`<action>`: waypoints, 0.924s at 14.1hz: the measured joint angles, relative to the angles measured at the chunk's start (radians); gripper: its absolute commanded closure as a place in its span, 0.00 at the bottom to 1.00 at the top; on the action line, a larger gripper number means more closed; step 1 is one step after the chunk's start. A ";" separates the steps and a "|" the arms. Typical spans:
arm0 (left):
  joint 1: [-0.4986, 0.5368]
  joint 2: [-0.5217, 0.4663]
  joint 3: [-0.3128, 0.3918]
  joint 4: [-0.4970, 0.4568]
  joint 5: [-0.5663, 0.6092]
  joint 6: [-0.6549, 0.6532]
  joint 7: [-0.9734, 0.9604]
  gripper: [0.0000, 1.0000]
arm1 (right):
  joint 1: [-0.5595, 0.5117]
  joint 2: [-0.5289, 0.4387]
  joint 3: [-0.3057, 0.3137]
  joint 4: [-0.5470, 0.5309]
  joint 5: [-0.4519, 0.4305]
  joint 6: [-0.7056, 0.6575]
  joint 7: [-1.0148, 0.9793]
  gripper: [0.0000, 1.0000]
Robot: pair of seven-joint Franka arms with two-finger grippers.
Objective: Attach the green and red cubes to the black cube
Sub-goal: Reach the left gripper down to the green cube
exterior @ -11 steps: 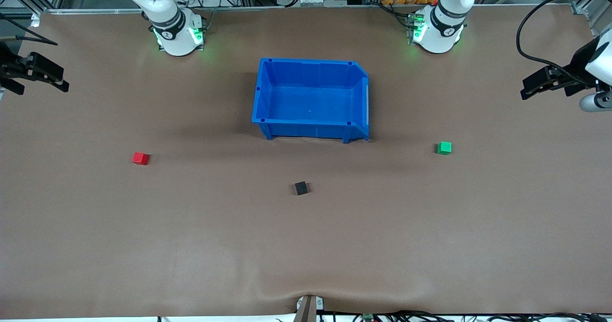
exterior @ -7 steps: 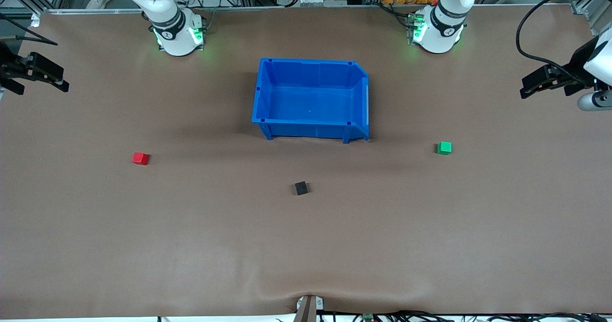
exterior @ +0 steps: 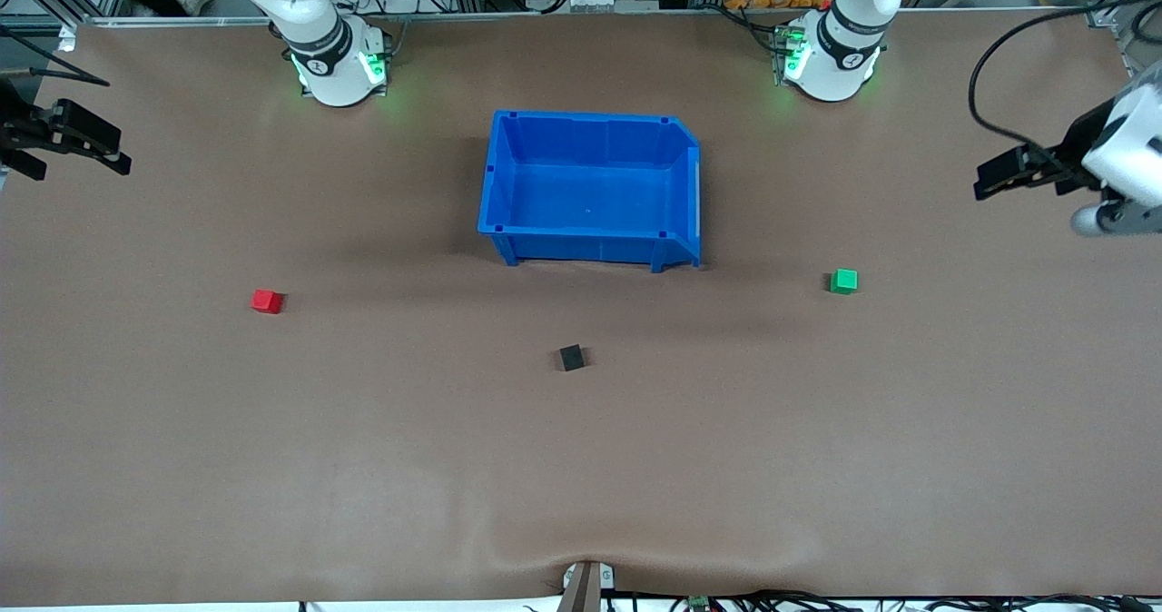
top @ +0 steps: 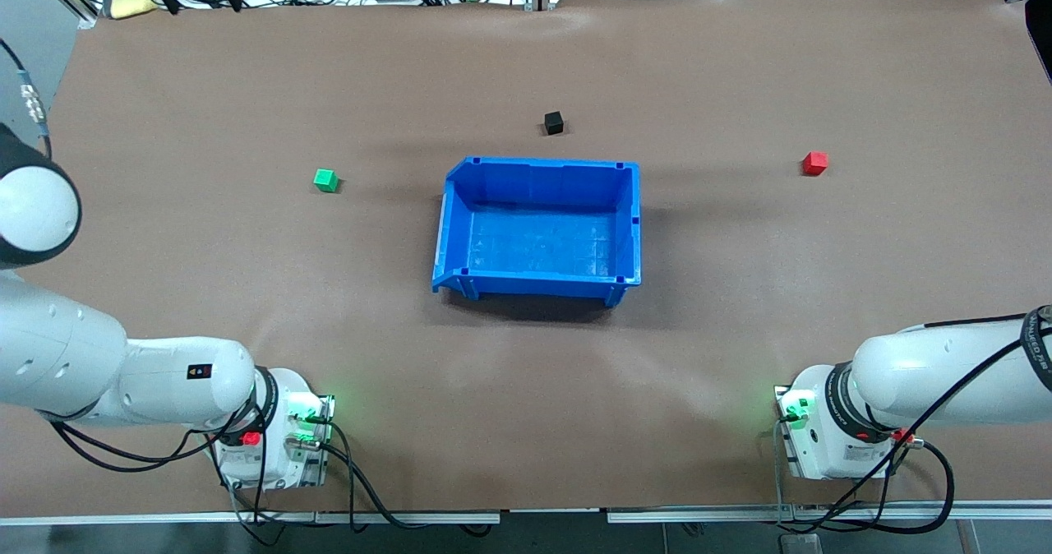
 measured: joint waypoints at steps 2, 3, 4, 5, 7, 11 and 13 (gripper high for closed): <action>-0.001 0.036 -0.002 -0.039 -0.009 0.018 0.000 0.00 | 0.000 0.000 0.000 0.000 0.000 0.000 0.000 0.00; -0.001 0.046 -0.003 -0.071 -0.011 0.043 0.000 0.00 | 0.000 0.000 0.000 0.000 0.000 0.000 0.000 0.00; -0.001 0.049 -0.004 -0.109 -0.011 0.072 0.000 0.00 | 0.000 0.000 0.000 0.000 0.000 0.000 0.000 0.00; -0.001 0.048 -0.004 -0.148 -0.011 0.107 0.000 0.00 | 0.000 0.000 0.000 0.000 0.000 0.000 0.000 0.00; 0.000 0.038 -0.003 -0.241 -0.011 0.204 0.000 0.00 | 0.000 0.000 0.000 0.000 0.000 0.000 0.000 0.00; 0.000 0.007 -0.003 -0.467 -0.011 0.455 0.000 0.00 | 0.000 0.000 0.000 0.000 0.000 0.000 0.000 0.00; 0.001 0.001 -0.001 -0.568 -0.011 0.589 0.000 0.00 | 0.000 0.000 0.000 0.000 0.000 0.000 0.000 0.00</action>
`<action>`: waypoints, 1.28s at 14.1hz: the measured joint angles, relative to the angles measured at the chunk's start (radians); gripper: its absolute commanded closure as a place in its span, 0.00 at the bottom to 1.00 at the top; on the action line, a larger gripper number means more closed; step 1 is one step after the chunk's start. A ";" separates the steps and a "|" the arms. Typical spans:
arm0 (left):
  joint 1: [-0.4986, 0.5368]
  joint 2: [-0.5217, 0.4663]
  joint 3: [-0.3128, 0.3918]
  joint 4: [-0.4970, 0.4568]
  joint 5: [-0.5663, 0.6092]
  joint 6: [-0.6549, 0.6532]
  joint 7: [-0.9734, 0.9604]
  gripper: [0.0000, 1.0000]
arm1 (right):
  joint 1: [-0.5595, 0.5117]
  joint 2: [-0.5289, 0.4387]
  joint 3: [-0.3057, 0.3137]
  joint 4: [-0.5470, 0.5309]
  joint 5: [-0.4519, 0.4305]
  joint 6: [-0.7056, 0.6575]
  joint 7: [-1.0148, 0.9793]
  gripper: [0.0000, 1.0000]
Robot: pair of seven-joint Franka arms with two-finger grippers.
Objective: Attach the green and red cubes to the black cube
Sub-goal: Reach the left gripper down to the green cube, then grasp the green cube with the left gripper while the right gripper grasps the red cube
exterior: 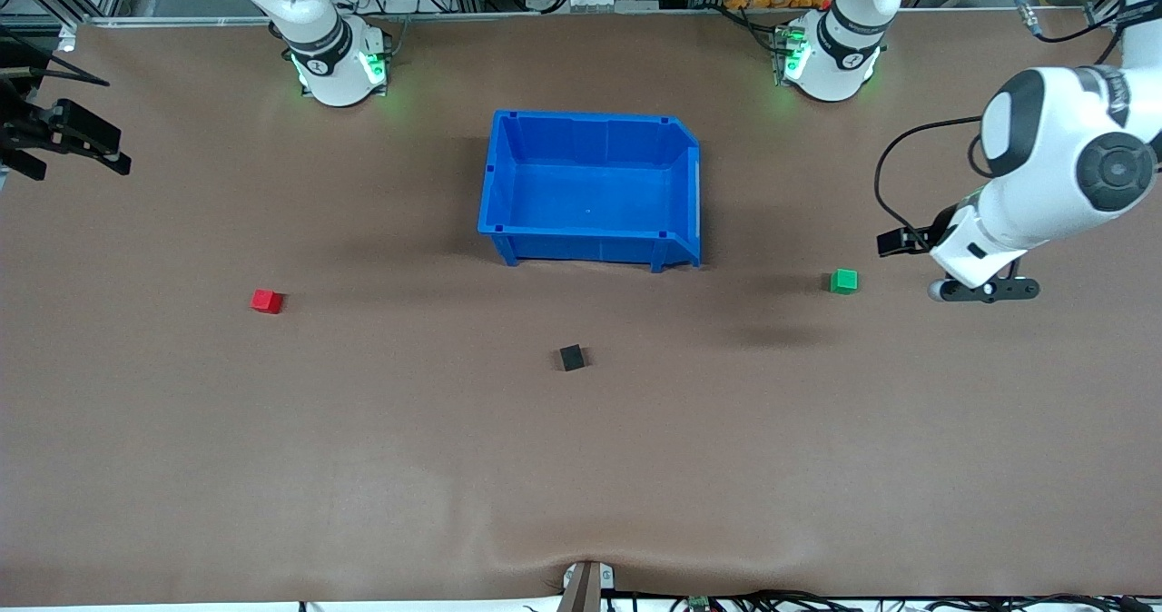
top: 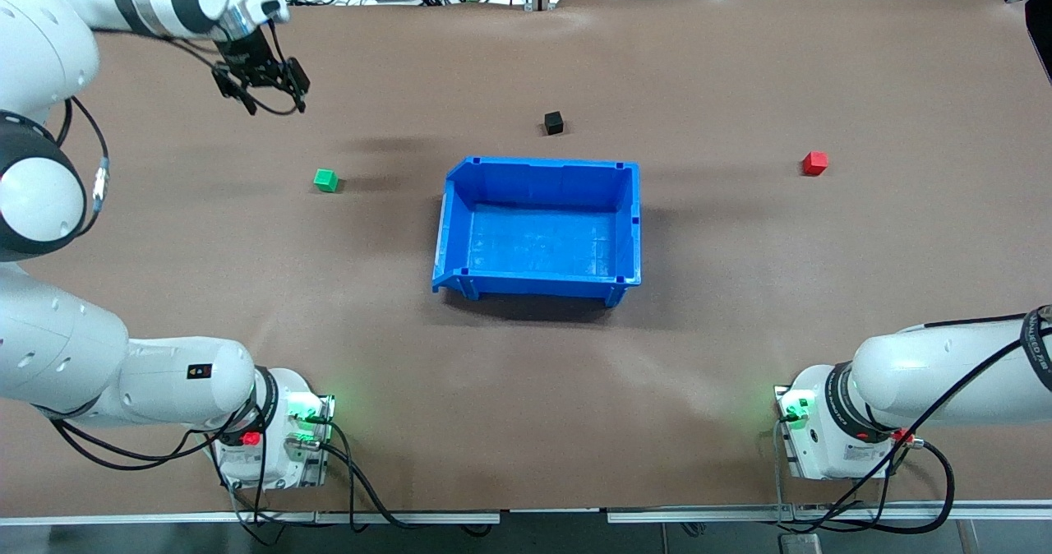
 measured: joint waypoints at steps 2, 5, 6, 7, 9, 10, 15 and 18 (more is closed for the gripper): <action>0.001 0.002 0.000 -0.092 0.000 0.136 0.000 0.00 | 0.000 0.000 0.000 0.000 0.000 0.000 -0.001 0.00; 0.001 0.013 0.000 -0.181 0.000 0.278 0.000 0.00 | 0.000 0.000 0.000 0.000 0.000 0.000 -0.022 0.00; 0.001 0.020 0.000 -0.195 0.000 0.305 0.000 0.00 | 0.000 0.000 -0.001 0.001 0.000 0.000 -0.027 0.00; 0.001 0.033 0.000 -0.203 0.000 0.329 0.000 0.00 | 0.000 0.000 -0.002 0.003 0.000 0.000 -0.031 0.00; 0.000 0.075 0.000 -0.208 0.000 0.376 0.000 0.00 | 0.000 0.004 -0.005 0.034 0.000 -0.001 -0.034 0.00; 0.000 0.101 -0.001 -0.208 0.001 0.401 0.002 0.00 | 0.000 0.012 -0.006 0.060 0.000 -0.007 -0.034 0.00; -0.002 0.190 -0.005 -0.208 0.098 0.464 0.024 0.00 | -0.015 0.138 -0.023 0.101 -0.007 -0.084 -0.034 0.00; -0.002 0.214 -0.006 -0.209 0.103 0.478 0.026 0.00 | -0.072 0.290 -0.030 0.101 -0.012 -0.004 -0.040 0.00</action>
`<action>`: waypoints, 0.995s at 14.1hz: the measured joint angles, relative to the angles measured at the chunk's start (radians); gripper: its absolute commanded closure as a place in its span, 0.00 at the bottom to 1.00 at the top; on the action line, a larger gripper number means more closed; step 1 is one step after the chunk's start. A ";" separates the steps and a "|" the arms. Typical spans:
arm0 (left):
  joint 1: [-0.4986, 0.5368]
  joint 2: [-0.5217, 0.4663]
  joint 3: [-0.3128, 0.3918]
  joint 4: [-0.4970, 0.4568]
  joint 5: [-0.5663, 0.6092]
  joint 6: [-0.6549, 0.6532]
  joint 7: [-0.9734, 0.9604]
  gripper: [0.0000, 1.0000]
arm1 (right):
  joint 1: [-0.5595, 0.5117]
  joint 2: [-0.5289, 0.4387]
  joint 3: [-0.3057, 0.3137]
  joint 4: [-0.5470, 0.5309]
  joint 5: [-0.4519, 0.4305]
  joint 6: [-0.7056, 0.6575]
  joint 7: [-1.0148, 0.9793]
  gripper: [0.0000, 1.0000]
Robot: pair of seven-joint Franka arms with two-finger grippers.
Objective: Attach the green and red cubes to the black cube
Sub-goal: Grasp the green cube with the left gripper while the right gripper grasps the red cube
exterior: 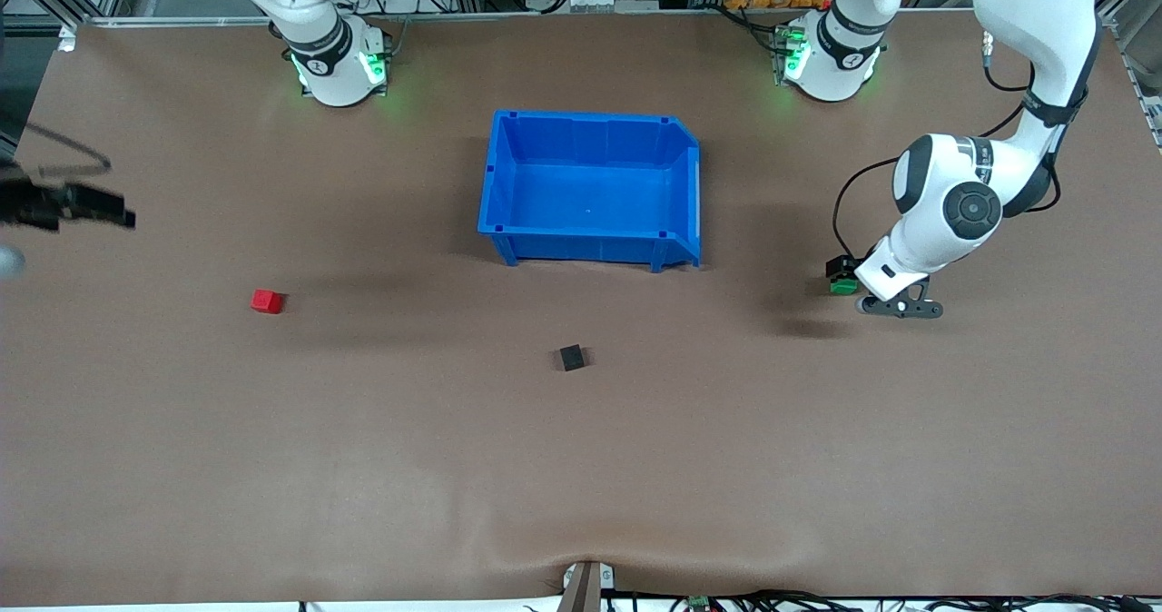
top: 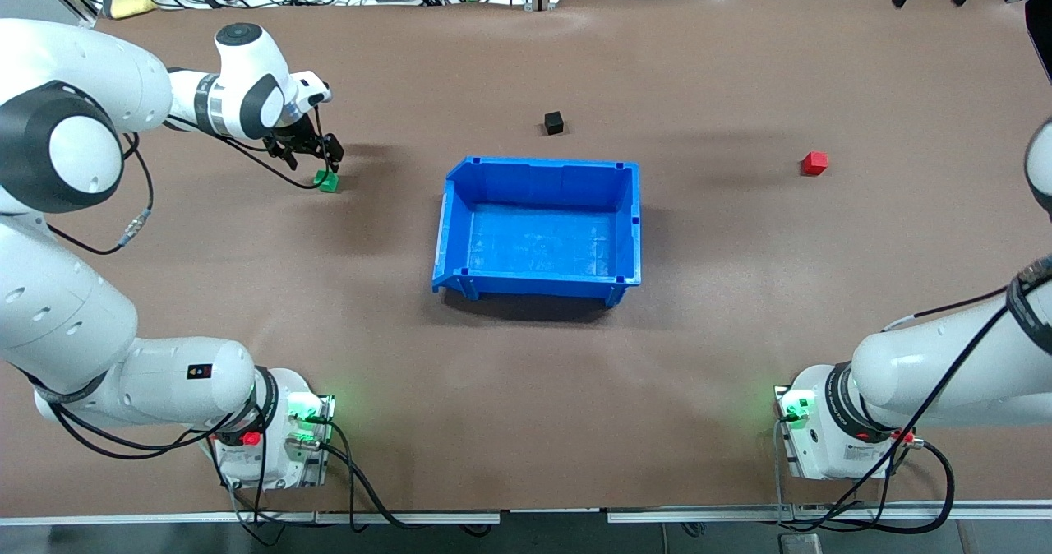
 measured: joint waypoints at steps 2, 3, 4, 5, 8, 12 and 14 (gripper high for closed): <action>0.000 0.024 -0.001 0.000 0.007 0.011 0.000 0.00 | -0.058 0.098 -0.001 0.003 -0.002 0.084 -0.101 0.00; 0.000 0.037 -0.002 0.000 0.012 0.014 0.001 0.00 | -0.089 0.134 -0.002 0.005 0.002 0.140 -0.201 0.00; 0.000 0.050 -0.002 0.001 0.018 0.018 0.001 0.00 | -0.118 0.166 -0.002 0.004 0.017 0.178 -0.291 0.00; -0.001 0.063 -0.003 0.002 0.027 0.022 0.001 0.00 | -0.142 0.199 -0.002 0.004 0.046 0.194 -0.344 0.00; -0.014 0.087 -0.004 0.018 0.032 0.029 0.001 0.00 | -0.158 0.292 -0.001 0.004 0.114 0.204 -0.258 0.00; -0.022 0.096 -0.004 0.039 0.033 0.029 0.001 0.00 | -0.134 0.398 0.014 -0.053 0.118 0.223 -0.004 0.00; -0.022 0.099 -0.004 0.040 0.033 0.029 0.001 0.67 | -0.127 0.432 0.014 -0.130 0.119 0.305 0.019 0.00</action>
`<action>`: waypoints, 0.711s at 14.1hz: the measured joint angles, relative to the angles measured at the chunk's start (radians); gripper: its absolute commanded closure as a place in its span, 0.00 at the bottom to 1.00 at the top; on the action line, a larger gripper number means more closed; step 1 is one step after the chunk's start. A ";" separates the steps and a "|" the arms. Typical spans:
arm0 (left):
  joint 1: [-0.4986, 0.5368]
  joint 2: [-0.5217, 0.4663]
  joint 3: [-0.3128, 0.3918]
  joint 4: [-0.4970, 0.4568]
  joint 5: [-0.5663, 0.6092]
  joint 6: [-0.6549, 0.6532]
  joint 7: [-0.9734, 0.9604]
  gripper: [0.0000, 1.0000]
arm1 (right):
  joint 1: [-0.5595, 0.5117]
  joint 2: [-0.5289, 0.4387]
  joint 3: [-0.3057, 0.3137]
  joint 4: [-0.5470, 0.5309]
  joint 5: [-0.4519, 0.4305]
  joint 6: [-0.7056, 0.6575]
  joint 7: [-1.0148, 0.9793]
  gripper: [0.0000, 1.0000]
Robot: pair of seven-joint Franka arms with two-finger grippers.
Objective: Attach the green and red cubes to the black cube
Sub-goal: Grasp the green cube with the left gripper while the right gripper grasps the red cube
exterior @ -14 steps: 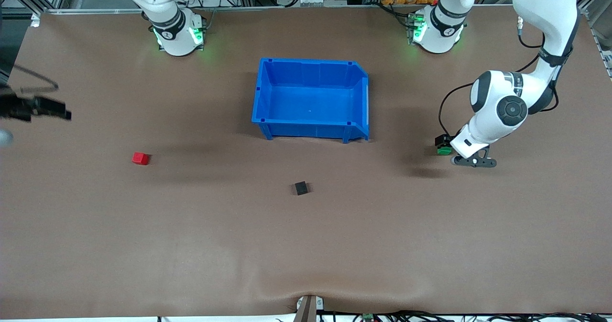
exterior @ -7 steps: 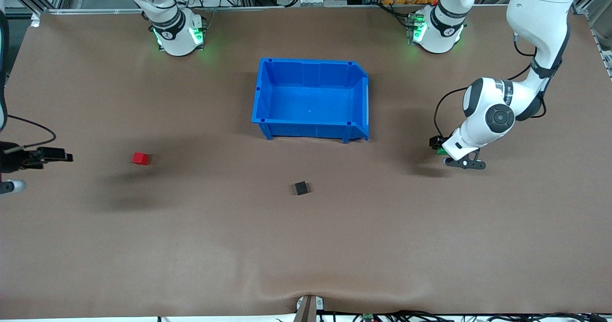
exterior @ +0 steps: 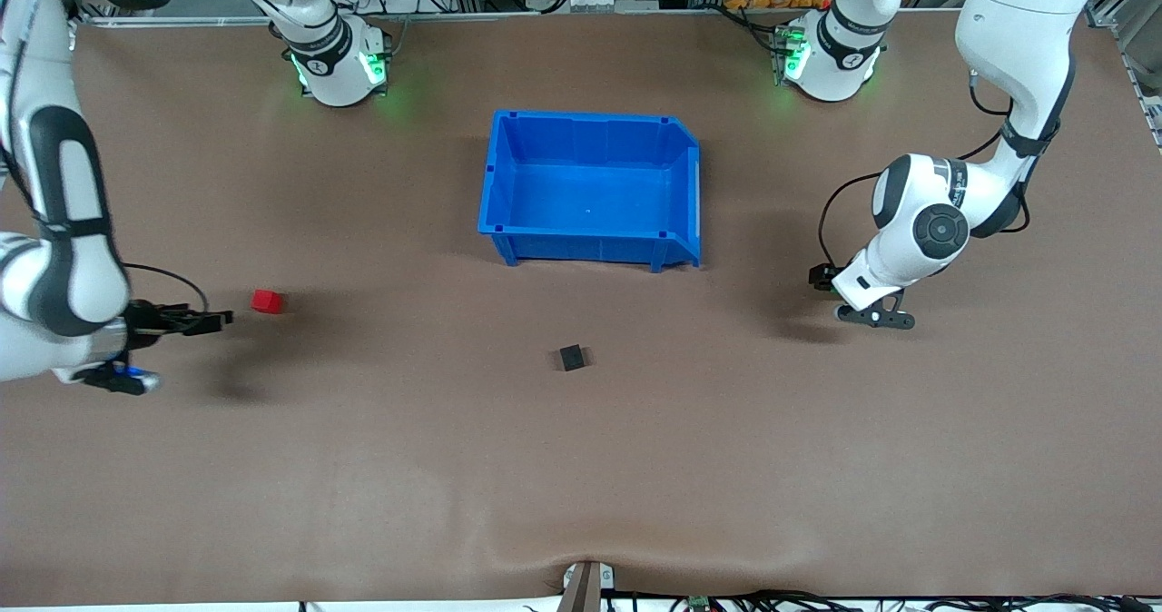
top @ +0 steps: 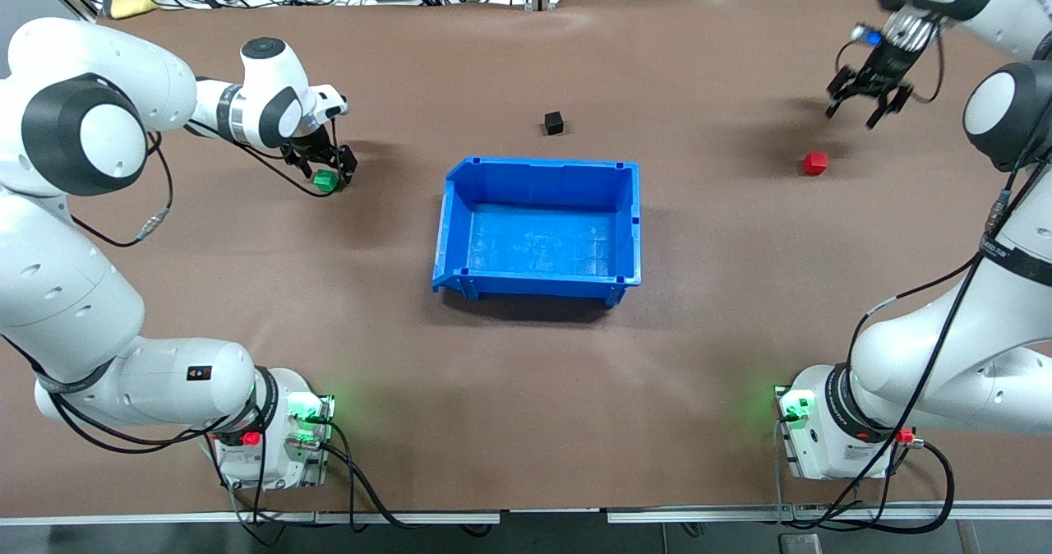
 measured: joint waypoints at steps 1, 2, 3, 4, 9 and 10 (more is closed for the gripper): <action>0.000 0.002 0.000 0.000 0.000 0.000 0.000 0.94 | 0.000 0.009 0.000 -0.040 0.000 0.038 0.010 0.00; 0.000 0.003 0.001 0.001 0.000 0.000 0.000 1.00 | 0.000 0.014 0.000 -0.076 0.000 0.060 0.035 0.00; 0.000 0.004 0.002 0.001 0.000 0.000 0.000 1.00 | 0.001 0.015 0.001 -0.101 0.001 0.061 0.076 0.14; 0.001 0.005 0.002 0.001 0.000 0.000 0.000 1.00 | 0.005 0.014 0.006 -0.112 0.001 0.048 0.116 0.25; 0.001 0.001 0.001 0.003 0.000 -0.002 -0.006 1.00 | 0.042 0.012 0.018 -0.119 -0.004 0.056 0.184 0.45; 0.001 0.001 0.001 0.008 -0.001 0.000 -0.022 1.00 | 0.043 0.012 0.018 -0.125 -0.016 0.072 0.184 0.63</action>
